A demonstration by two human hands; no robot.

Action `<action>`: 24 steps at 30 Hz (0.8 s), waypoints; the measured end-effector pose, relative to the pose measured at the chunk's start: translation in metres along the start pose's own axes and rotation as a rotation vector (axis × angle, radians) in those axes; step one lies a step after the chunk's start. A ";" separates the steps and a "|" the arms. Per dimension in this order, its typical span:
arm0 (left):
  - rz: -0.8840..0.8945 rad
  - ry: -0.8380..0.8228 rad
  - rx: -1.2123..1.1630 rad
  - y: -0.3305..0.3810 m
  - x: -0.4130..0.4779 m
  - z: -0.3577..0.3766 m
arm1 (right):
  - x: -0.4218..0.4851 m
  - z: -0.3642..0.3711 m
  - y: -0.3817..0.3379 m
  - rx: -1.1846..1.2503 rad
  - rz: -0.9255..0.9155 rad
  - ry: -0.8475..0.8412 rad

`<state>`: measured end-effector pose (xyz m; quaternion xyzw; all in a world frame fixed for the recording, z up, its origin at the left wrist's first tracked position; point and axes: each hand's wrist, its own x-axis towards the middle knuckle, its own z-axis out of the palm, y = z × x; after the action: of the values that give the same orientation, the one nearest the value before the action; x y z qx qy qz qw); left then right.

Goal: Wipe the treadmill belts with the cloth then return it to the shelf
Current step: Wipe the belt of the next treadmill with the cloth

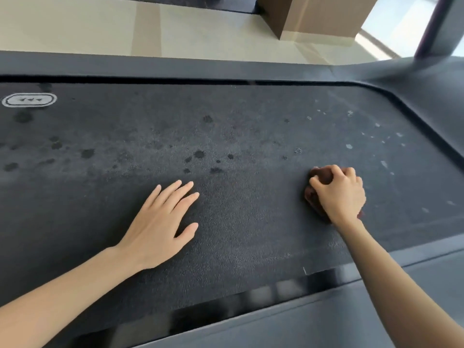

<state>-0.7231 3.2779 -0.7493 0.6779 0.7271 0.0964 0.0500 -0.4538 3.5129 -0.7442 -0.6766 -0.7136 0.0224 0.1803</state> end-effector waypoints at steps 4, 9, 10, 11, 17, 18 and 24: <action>0.179 -0.002 -0.027 0.045 0.049 0.014 | -0.025 0.006 -0.027 -0.012 0.014 0.032; 0.233 -0.036 0.069 0.070 0.080 0.041 | -0.085 -0.002 -0.039 0.028 -0.251 -0.024; 0.235 -0.032 0.066 0.069 0.080 0.043 | -0.098 -0.007 -0.037 0.029 -0.270 -0.029; 0.241 -0.029 0.055 0.067 0.080 0.044 | -0.111 -0.011 -0.035 0.023 -0.277 -0.028; 0.243 -0.002 -0.005 0.074 0.079 0.038 | -0.138 -0.023 -0.023 0.006 -0.234 0.063; 0.217 0.021 -0.034 0.078 0.082 0.039 | -0.133 -0.021 -0.024 0.016 -0.227 0.069; 0.189 -0.002 -0.044 0.115 0.134 0.049 | -0.077 -0.012 -0.002 0.029 -0.141 0.077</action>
<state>-0.6114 3.4215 -0.7652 0.7423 0.6576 0.1159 0.0562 -0.4509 3.4352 -0.7501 -0.6223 -0.7517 -0.0063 0.2184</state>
